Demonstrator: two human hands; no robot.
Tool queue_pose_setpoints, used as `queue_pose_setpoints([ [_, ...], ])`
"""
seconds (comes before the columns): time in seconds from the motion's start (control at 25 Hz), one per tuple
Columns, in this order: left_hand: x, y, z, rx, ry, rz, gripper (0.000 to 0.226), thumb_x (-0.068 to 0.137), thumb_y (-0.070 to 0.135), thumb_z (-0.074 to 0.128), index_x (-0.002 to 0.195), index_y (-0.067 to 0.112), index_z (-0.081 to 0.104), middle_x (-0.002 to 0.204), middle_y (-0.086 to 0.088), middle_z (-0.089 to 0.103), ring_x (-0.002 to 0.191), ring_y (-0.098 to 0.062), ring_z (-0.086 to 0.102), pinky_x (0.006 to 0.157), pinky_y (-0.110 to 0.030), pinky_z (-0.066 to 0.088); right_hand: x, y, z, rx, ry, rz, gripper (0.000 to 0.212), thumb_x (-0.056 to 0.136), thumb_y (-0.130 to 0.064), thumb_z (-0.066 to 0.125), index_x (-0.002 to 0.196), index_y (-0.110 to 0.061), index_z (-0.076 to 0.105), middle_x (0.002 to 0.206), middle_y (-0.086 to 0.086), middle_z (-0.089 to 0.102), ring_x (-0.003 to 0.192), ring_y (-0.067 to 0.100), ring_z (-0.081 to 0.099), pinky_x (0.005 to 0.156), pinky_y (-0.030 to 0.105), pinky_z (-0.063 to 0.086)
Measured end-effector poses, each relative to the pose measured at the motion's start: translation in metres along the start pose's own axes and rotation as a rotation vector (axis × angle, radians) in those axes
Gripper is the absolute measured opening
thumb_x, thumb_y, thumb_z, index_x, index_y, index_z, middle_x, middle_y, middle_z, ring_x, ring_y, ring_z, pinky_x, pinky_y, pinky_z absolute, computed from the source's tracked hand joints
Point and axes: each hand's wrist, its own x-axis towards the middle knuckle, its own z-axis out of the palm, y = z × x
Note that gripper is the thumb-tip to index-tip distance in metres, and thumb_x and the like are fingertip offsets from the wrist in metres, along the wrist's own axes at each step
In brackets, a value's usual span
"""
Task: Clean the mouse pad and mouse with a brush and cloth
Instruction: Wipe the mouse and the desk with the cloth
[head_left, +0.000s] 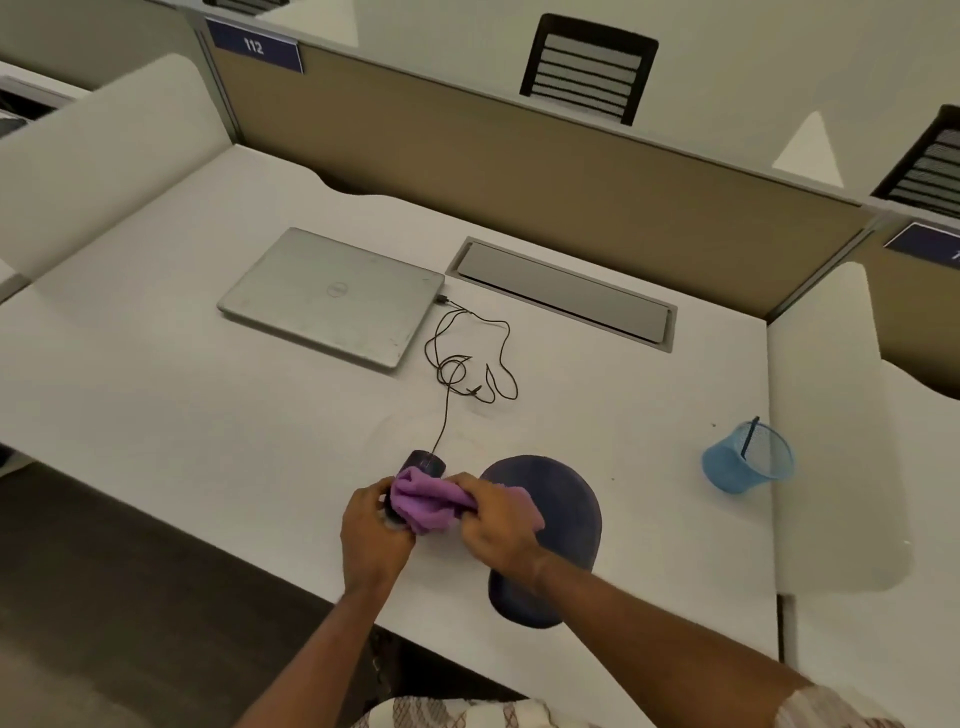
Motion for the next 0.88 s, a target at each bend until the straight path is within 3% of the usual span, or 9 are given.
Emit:
queue_pose_setpoints([
  [0.12,0.003,0.002,0.003,0.07,-0.042,-0.082,0.079,0.067,0.043,0.09,0.134,0.025,0.052,0.124,0.004,0.06,0.115,-0.02,0.058,0.096,-0.04,0.053,0.0,0.011,-0.025,0.289,0.223,0.111,0.039,0.091,-0.011,0.053,0.122,-0.034,0.06,0.103,-0.018,0.07,0.095,0.002,0.065,0.081,0.015,0.054],
  [0.2,0.007,0.007,0.006,0.152,-0.092,-0.121,0.094,0.068,0.047,0.088,0.146,0.023,0.041,0.139,-0.001,0.054,0.126,-0.025,0.053,0.104,-0.045,0.048,0.014,0.018,-0.045,0.264,0.378,0.193,0.033,0.093,-0.015,0.053,0.121,-0.032,0.061,0.1,-0.017,0.069,0.09,0.005,0.066,0.079,0.019,0.055],
  [0.28,0.012,0.014,0.007,0.207,-0.116,-0.116,0.095,0.072,0.041,0.087,0.15,0.023,0.037,0.141,-0.004,0.054,0.127,-0.026,0.054,0.104,-0.045,0.047,0.036,0.024,-0.063,0.115,0.412,0.241,0.028,0.095,-0.02,0.054,0.121,-0.027,0.062,0.1,-0.01,0.069,0.087,0.01,0.065,0.079,0.025,0.055],
  [0.48,0.021,0.033,-0.004,0.106,-0.023,-0.101,0.09,0.071,0.029,0.089,0.148,0.017,0.043,0.13,-0.006,0.065,0.116,-0.025,0.063,0.104,-0.043,0.049,0.092,0.028,-0.07,-0.254,0.111,0.297,0.035,0.085,-0.01,0.054,0.117,-0.02,0.063,0.102,0.003,0.066,0.093,0.025,0.062,0.076,0.029,0.044],
  [0.6,0.027,0.045,-0.017,0.038,0.056,-0.083,0.088,0.071,0.03,0.09,0.146,0.016,0.045,0.126,-0.007,0.068,0.109,-0.024,0.067,0.1,-0.04,0.052,0.107,0.019,-0.044,-0.289,-0.065,0.24,0.029,0.088,-0.016,0.058,0.116,-0.018,0.063,0.109,0.005,0.066,0.103,0.027,0.062,0.081,0.028,0.045],
  [0.68,0.033,0.051,-0.026,0.029,0.083,-0.062,0.089,0.071,0.031,0.09,0.146,0.016,0.045,0.124,-0.008,0.069,0.106,-0.023,0.069,0.096,-0.037,0.053,0.11,0.011,-0.026,-0.267,-0.071,0.124,0.03,0.092,-0.025,0.062,0.122,-0.02,0.064,0.119,0.003,0.064,0.11,0.023,0.059,0.089,0.025,0.043],
  [0.76,0.04,0.054,-0.035,0.032,0.1,-0.055,0.089,0.07,0.031,0.09,0.146,0.016,0.045,0.123,-0.009,0.07,0.104,-0.023,0.07,0.094,-0.035,0.054,0.113,0.005,-0.011,-0.318,-0.043,0.015,0.029,0.092,-0.027,0.063,0.12,-0.02,0.064,0.121,0.002,0.063,0.109,0.022,0.058,0.086,0.022,0.039],
  [0.88,0.048,0.053,-0.045,0.029,0.111,-0.059,0.091,0.069,0.03,0.091,0.147,0.016,0.044,0.122,-0.008,0.07,0.103,-0.021,0.069,0.091,-0.028,0.051,0.114,-0.005,0.011,-0.484,-0.174,-0.034,0.03,0.094,-0.025,0.06,0.122,-0.018,0.057,0.127,0.007,0.057,0.113,0.025,0.055,0.096,0.034,0.046],
])
